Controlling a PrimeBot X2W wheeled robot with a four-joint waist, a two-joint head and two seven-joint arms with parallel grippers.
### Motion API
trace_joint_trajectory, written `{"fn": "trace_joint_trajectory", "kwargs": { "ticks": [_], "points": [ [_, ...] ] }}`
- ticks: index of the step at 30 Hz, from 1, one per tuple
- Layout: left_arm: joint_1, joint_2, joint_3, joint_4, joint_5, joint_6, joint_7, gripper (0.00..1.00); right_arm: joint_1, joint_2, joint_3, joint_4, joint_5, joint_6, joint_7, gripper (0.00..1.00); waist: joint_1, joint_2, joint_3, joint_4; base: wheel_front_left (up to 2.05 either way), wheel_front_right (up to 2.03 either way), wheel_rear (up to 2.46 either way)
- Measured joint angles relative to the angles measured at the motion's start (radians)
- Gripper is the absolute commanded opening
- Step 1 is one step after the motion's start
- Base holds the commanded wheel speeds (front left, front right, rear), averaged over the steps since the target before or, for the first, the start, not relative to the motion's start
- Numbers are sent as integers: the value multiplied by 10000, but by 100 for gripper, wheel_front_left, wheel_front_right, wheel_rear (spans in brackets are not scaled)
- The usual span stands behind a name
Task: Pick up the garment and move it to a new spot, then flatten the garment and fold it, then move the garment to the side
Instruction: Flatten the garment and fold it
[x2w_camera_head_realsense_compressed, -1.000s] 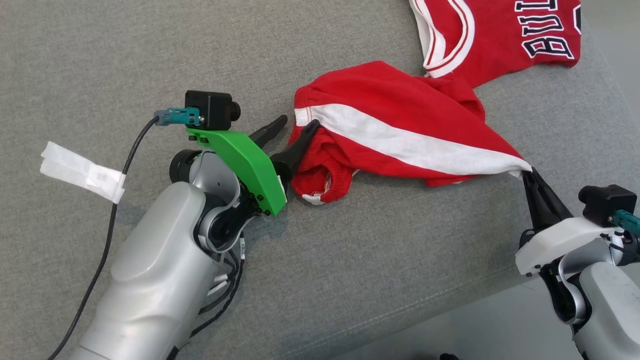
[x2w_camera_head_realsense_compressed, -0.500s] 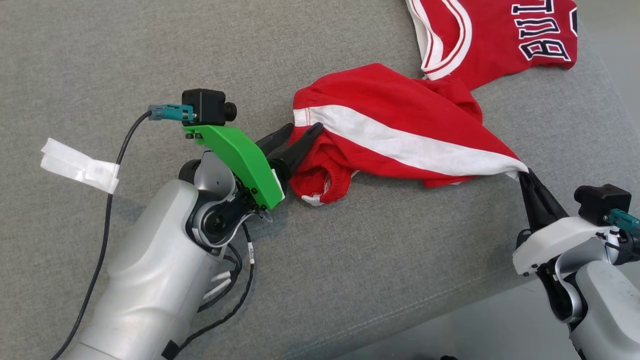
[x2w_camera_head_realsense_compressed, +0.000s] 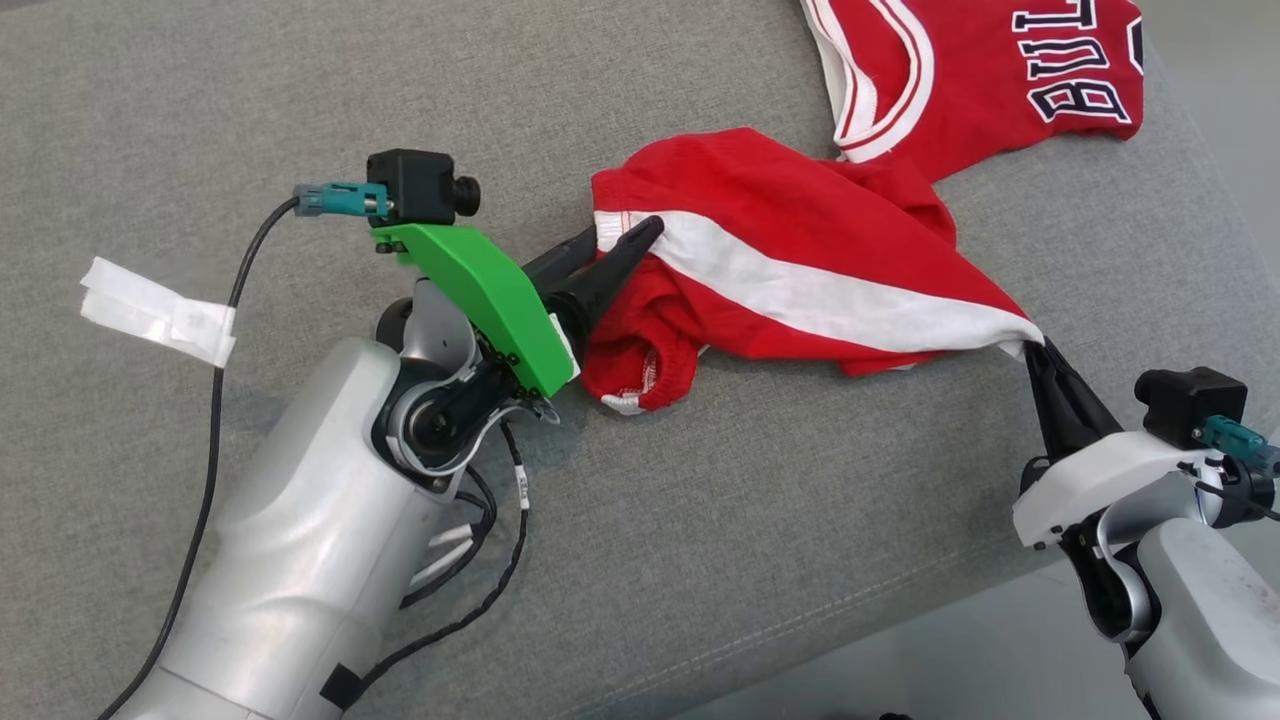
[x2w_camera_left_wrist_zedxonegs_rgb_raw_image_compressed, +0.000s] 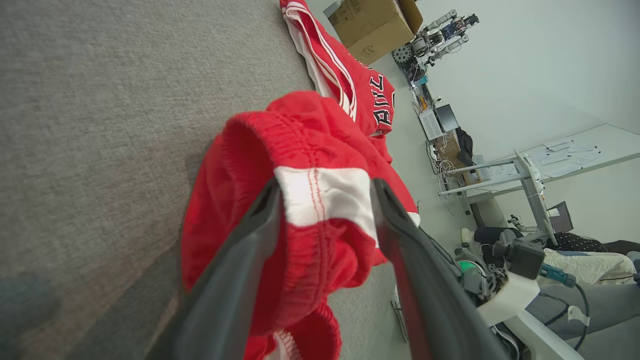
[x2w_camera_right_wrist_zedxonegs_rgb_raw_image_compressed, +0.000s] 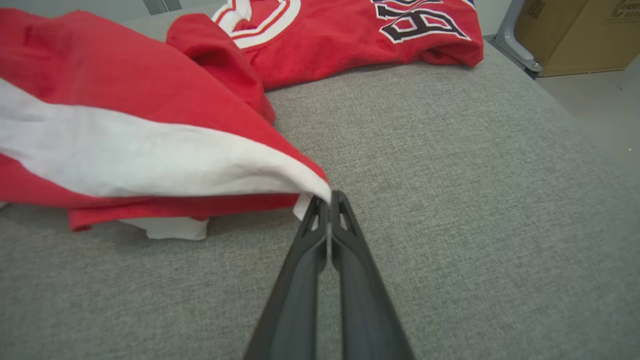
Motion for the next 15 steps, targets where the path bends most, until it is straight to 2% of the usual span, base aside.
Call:
{"fn": "trace_joint_trajectory", "kwargs": {
  "ticks": [1, 2, 4, 15],
  "points": [
    [0, -2, -59, 2, -50, 0, 15, 49, -3, 6, 0, 19, 0, 0, -4, 0, 0, 0, -9, -3, 0, 0, 0],
    [0, -2, -86, 2, -92, 0, 33, 42, -7, 10, 2, 40, 0, 0, -8, 0, 0, 0, -19, -5, 0, 0, 0],
    [-2, -2, -161, 2, -148, -2, 38, 0, -12, 10, 2, 81, 0, 0, -10, 0, 0, 0, -40, -7, 0, 0, 0],
    [-83, -4, -479, -130, -217, -73, -401, 0, -156, -25, -217, 123, -29, 0, -174, 0, 0, 0, -342, 164, 0, 0, 0]
  ]
}}
